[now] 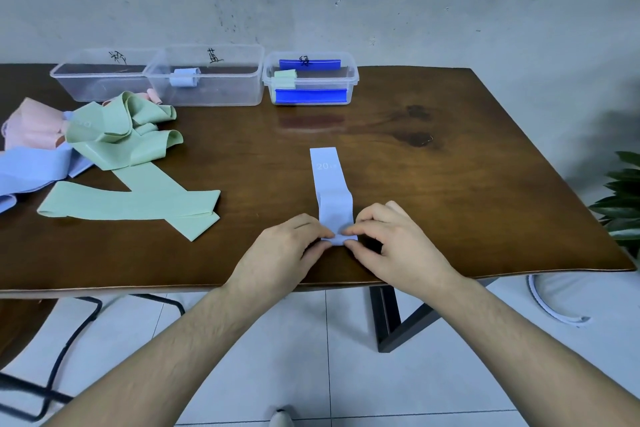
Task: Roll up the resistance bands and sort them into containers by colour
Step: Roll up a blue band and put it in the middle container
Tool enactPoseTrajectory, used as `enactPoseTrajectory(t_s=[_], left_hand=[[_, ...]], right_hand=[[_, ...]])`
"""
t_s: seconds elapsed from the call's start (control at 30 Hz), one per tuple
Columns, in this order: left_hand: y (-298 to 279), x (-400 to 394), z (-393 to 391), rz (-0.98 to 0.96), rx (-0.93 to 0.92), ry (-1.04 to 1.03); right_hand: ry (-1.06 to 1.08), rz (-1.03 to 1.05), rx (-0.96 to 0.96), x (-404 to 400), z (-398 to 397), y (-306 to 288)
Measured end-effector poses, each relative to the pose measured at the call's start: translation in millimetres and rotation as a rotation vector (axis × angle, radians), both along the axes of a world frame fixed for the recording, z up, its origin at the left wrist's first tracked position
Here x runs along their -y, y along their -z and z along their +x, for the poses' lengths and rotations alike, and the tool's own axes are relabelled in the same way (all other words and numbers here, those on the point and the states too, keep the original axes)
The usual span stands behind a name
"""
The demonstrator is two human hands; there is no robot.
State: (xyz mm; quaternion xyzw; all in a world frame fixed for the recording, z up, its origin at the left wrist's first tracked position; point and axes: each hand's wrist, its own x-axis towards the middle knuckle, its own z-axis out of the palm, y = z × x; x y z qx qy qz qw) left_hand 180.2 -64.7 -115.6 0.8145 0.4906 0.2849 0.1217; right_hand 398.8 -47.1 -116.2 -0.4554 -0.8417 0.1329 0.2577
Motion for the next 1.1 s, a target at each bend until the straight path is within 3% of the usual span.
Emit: enactPoseTrajectory(t_s=[0.33, 1.1], left_hand=[[-1, -3, -3, -0.024, 0.039, -0.029], [-2, -15, -3, -0.019, -0.064, -0.026]], right_hand=[[-0.004, 0.017, 0.001, 2, -4, 2], [0.055, 0.139, 0.063, -11, -10, 6]])
